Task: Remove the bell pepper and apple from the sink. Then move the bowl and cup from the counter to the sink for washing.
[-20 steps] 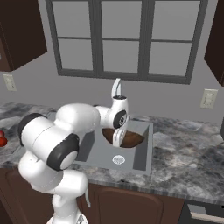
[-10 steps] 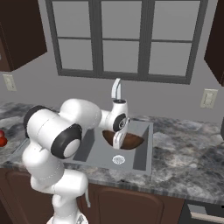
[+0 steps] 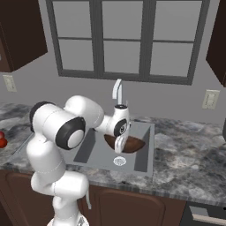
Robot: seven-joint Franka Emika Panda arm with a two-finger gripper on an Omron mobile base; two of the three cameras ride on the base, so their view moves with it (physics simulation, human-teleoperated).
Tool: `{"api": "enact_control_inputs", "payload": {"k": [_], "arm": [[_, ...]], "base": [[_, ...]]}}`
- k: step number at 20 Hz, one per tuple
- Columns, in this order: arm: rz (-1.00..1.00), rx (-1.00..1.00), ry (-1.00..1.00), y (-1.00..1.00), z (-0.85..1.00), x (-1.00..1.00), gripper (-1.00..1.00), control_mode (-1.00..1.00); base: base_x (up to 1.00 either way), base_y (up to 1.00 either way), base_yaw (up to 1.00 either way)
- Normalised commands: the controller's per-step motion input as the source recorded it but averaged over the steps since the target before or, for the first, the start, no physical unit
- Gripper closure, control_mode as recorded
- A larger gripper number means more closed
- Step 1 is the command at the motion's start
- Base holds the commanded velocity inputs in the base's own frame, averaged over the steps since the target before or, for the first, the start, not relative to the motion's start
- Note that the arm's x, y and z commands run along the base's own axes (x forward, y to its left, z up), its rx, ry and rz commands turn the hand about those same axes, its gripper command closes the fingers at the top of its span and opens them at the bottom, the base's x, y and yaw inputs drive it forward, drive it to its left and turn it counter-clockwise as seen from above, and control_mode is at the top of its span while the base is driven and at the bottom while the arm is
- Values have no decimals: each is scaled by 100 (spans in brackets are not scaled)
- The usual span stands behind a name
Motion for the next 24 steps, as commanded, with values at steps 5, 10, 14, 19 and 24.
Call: {"api": "enact_control_inputs", "payload": {"k": [5, 10, 14, 19, 24], "arm": [[0, 0, -1, 0, -26, 11, 100, -100], [0, 0, -3, 0, -24, 10, 100, -100], [0, 0, -3, 0, -21, 12, 100, -100], [0, 0, -3, 0, -22, 14, 100, -100], [0, 0, -1, -4, -18, 15, 100, -100]], "base": [[0, 0, 0], [0, 0, 0], [0, 0, 0], [0, 0, 0], [0, 0, 0]]}}
